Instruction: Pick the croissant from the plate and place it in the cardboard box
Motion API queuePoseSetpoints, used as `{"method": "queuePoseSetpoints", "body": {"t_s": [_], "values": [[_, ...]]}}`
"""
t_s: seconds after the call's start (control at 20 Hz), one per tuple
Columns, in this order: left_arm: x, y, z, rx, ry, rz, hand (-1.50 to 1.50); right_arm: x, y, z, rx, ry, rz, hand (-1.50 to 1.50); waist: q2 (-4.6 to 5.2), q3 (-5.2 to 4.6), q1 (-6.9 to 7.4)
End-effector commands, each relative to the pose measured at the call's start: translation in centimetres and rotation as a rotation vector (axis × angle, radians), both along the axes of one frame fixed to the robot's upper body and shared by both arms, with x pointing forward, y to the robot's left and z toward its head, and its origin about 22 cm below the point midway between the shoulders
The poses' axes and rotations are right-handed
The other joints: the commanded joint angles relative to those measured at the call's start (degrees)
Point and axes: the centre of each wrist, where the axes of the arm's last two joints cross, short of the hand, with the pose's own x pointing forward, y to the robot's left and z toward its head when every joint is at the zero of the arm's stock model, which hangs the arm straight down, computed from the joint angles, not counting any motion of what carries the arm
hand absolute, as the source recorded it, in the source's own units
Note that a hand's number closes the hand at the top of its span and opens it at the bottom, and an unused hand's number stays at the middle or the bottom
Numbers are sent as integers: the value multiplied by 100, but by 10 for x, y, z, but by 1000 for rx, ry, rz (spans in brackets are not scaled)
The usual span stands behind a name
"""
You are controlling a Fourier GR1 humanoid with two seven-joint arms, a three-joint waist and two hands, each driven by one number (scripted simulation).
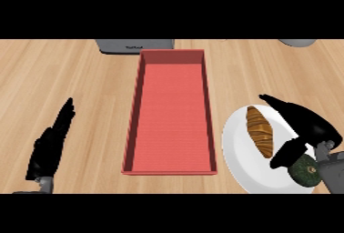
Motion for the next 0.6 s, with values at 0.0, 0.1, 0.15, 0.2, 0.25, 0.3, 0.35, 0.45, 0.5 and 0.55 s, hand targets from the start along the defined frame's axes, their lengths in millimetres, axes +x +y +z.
{"method": "queuePoseSetpoints", "body": {"t_s": [0.0,0.1,0.15,0.2,0.25,0.3,0.35,0.45,0.5,0.55], "values": [[10,3,-2,4,6,-5,0,-5,5,-11,11,-11,4,-150,3,-1,-11],[1,2,-9,4,1,17,0,18,12,-4,6,-1,2,-150,6,-1,17],[4,-2,-7,12,-13,-7,0,11,2,-24,3,-21,0,-150,6,0,8],[-5,5,5,-9,15,-9,0,-4,-28,-32,-5,16,2,-150,2,2,4],[2,1,-21,6,0,8,0,3,-1,-33,7,-6,-4,-150,5,-1,-4],[2,2,10,24,8,-5,0,32,-11,-5,15,-10,-6,-150,6,1,30],[-8,-11,3,4,0,13,0,-1,-8,-15,13,-26,-20,-150,-3,0,-6],[12,29,25,1,2,-5,0,6,-7,-19,1,-8,6,-150,2,0,-3],[-3,6,0,-2,2,-2,0,13,-14,-16,16,-21,-7,-150,2,0,3],[22,12,-9,-7,-14,6,0,5,0,-35,9,-9,-10,-150,8,-1,-18]]}}
